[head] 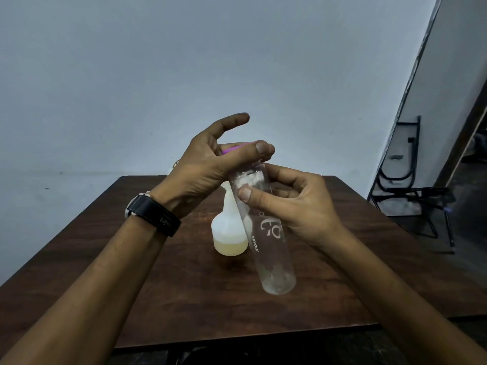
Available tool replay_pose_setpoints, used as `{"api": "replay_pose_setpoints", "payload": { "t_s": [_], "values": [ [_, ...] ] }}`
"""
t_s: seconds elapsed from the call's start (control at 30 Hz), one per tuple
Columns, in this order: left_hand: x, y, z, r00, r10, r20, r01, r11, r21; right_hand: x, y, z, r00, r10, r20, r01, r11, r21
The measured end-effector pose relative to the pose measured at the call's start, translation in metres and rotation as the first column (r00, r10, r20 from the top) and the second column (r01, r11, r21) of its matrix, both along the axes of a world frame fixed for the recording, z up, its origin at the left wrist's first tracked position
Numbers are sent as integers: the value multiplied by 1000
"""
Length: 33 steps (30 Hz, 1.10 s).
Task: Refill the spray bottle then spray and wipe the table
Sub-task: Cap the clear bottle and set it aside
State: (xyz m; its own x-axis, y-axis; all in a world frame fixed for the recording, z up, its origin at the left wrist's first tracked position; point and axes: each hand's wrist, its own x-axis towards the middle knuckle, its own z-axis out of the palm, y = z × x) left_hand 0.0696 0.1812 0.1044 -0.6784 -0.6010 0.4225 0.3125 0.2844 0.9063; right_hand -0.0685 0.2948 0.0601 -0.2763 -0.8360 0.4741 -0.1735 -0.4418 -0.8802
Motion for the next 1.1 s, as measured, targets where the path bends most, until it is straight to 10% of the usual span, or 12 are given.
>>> {"api": "replay_pose_setpoints", "payload": {
  "t_s": [0.37, 0.57, 0.77, 1.1],
  "values": [
    [-11, 0, -9, 994, 104, -15, -105, 986, -132, -17, 0, -10, 998, 48, 27, -50, 995, 83],
    [-1, -28, -6, 882, 440, -168, -467, 863, -194, -52, 8, 6, 975, -220, 19, 220, 975, -25],
    [21, -86, -42, 719, 688, 96, -629, 704, -330, -106, -9, 19, 920, -393, -12, 393, 920, -7],
    [14, -146, -122, 512, 704, 492, -378, 699, -607, -178, -127, 1, 845, -508, -167, 525, 848, 72]
  ]
}}
